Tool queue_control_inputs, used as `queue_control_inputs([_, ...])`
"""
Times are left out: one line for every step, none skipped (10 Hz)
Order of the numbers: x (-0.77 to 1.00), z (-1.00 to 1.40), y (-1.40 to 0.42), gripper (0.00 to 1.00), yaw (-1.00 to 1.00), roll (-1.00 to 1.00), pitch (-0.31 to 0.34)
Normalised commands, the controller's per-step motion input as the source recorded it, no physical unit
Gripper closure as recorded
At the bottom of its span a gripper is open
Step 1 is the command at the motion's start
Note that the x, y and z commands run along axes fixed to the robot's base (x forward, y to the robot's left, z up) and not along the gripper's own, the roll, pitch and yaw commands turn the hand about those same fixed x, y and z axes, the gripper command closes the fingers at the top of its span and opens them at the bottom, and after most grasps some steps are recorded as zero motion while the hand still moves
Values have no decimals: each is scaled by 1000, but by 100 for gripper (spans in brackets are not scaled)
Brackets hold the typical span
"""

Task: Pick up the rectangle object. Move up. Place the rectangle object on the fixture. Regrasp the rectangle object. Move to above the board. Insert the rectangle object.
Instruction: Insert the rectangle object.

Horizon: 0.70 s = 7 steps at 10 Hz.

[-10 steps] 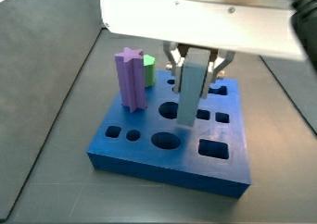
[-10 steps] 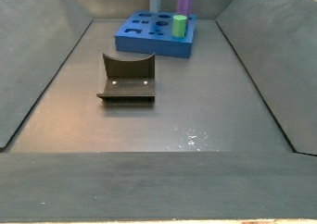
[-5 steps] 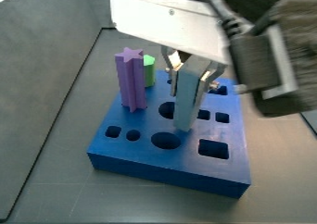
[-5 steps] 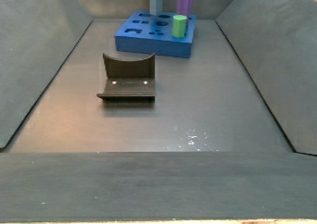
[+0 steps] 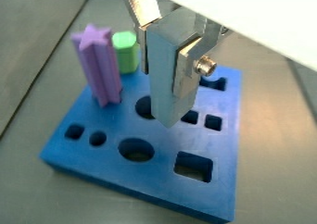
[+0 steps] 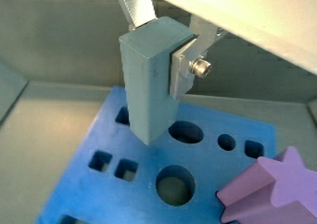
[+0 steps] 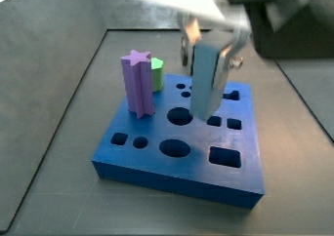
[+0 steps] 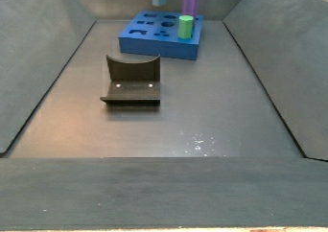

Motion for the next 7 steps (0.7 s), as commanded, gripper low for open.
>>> queue_control_inputs([0, 340, 0, 100, -1000, 0, 0])
queue_control_inputs([0, 283, 0, 100, -1000, 0, -6])
queue_control_inputs([0, 186, 0, 100, -1000, 0, -29])
queue_control_inputs([0, 14, 0, 100, -1000, 0, -49])
queue_control_inputs([0, 0, 0, 100, -1000, 0, -57])
queue_control_inputs([0, -166, 0, 100, -1000, -11, -77])
queue_control_inputs([0, -237, 0, 100, -1000, -29, -83])
